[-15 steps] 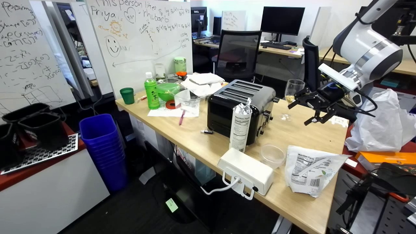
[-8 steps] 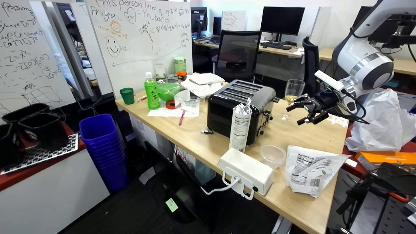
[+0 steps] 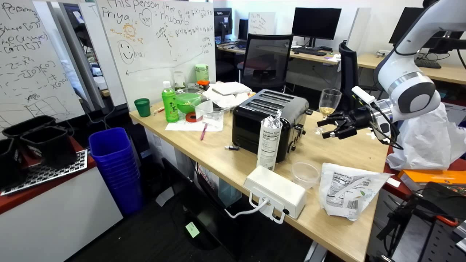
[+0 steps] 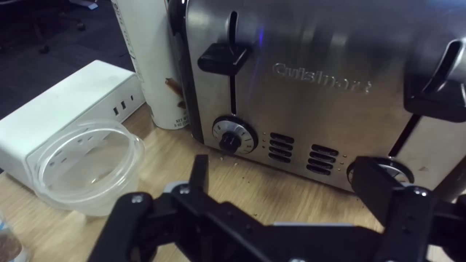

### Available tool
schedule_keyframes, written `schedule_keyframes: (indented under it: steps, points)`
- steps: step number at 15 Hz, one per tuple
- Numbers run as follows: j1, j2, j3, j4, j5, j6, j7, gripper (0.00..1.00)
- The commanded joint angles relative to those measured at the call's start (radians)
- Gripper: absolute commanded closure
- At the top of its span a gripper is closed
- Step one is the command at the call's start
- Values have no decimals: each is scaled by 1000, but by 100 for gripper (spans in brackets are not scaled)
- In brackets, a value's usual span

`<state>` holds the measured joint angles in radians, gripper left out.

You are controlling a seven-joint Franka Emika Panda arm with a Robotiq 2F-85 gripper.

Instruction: Turn the bottom right knob of the toaster to the left

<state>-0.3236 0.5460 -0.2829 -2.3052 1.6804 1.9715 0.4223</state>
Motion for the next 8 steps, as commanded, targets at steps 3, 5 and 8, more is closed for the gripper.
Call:
schedule_keyframes:
  steps: [3,5,8]
  points:
    - [8,31,39,-7,202,-13,-1,0]
    - [19,40,48,-10,285,9,-7,0]
    - [38,61,52,-16,391,55,-27,0]
